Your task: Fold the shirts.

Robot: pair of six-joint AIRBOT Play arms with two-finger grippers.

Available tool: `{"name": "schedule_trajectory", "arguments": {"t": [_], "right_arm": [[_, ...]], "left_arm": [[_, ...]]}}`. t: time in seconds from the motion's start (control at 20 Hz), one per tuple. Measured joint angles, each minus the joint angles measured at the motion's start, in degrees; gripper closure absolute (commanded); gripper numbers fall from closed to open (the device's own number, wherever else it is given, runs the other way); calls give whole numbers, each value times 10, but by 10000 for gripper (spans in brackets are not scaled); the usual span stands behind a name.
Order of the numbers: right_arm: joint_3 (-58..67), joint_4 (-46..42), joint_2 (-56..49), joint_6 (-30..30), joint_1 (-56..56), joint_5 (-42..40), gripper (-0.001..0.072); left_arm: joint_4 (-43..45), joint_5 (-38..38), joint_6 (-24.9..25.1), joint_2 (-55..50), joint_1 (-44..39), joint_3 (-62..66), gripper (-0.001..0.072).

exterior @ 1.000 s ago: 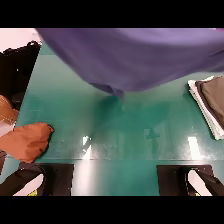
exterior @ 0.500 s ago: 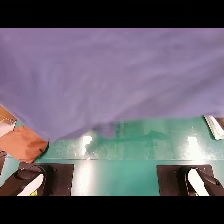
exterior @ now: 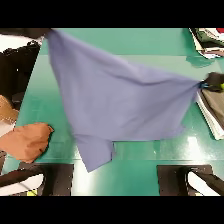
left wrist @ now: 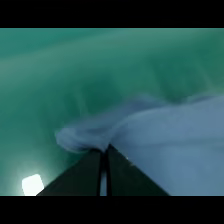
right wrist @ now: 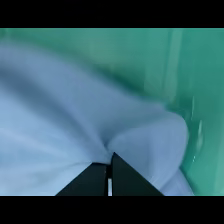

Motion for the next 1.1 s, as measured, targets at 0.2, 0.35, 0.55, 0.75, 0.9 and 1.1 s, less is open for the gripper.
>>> {"name": "schedule_trajectory", "arguments": {"t": [0.2, 0.35, 0.55, 0.75, 0.9, 1.1], "right_arm": [[4, -21, -126, 8, 55, -97, 698], [54, -26, -206, 10, 67, -128, 398], [132, -28, -268, 7, 63, -117, 268], [140, 0, -251, -32, 34, -68, 269], [73, 30, -191, -56, -2, -52, 269], [-39, 60, -93, -82, -54, -43, 269]], "left_arm": [[8, 57, -3, -128, 0, -16, 683], [12, 103, -12, -173, 0, -18, 244], [36, 78, -19, -194, 0, 3, 207], [68, -68, -20, -180, 2, 16, 207], [80, -115, -22, -132, 6, -40, 207], [89, -108, -43, -22, 8, -214, 206]]}}
